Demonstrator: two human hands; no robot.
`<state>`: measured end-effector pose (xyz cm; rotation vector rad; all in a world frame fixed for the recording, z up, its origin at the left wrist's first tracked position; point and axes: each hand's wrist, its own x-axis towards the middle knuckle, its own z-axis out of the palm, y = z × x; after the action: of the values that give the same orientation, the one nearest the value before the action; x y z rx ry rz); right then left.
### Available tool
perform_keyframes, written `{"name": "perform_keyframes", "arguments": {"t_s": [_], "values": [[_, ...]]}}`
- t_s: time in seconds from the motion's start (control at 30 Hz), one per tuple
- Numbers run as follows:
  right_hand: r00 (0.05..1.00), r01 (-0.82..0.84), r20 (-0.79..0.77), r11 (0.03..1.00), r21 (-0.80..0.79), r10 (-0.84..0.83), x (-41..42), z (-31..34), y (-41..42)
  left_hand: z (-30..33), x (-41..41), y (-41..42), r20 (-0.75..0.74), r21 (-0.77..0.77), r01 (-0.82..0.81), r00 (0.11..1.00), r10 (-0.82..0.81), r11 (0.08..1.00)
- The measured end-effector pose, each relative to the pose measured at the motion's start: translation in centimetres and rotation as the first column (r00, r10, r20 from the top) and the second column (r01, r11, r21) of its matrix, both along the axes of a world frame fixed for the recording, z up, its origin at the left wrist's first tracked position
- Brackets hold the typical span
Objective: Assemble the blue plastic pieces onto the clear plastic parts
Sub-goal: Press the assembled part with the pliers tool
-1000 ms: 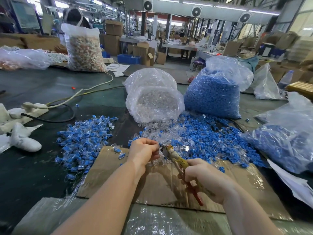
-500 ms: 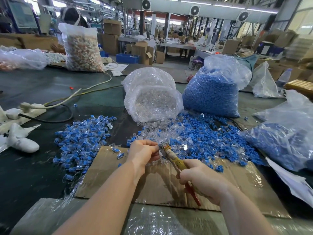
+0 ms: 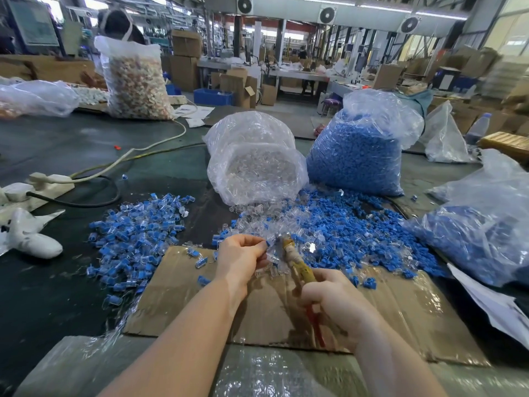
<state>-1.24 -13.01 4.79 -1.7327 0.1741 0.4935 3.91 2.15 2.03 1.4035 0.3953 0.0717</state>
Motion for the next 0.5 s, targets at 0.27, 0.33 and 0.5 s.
{"name": "perform_keyframes", "arguments": {"t_s": [0.27,0.33,0.5], "values": [[0.847,0.469,0.512,0.661,-0.586,-0.148,2.6,-2.8,-4.8,-1.4,0.4,5.9,0.282,0.794,-0.3,0.952,0.118,0.528],[0.838,0.508,0.528,0.555,-0.659,-0.14,3.0,-3.1,-6.2,-2.0,0.5,7.5,0.254,0.881,-0.287,0.958,0.136,0.376],[0.896,0.438,0.428,0.392,-0.809,-0.117,4.1,-4.3,-8.5,-3.5,0.2,9.1,0.056,0.961,-0.107,0.978,0.2,0.254]]}}
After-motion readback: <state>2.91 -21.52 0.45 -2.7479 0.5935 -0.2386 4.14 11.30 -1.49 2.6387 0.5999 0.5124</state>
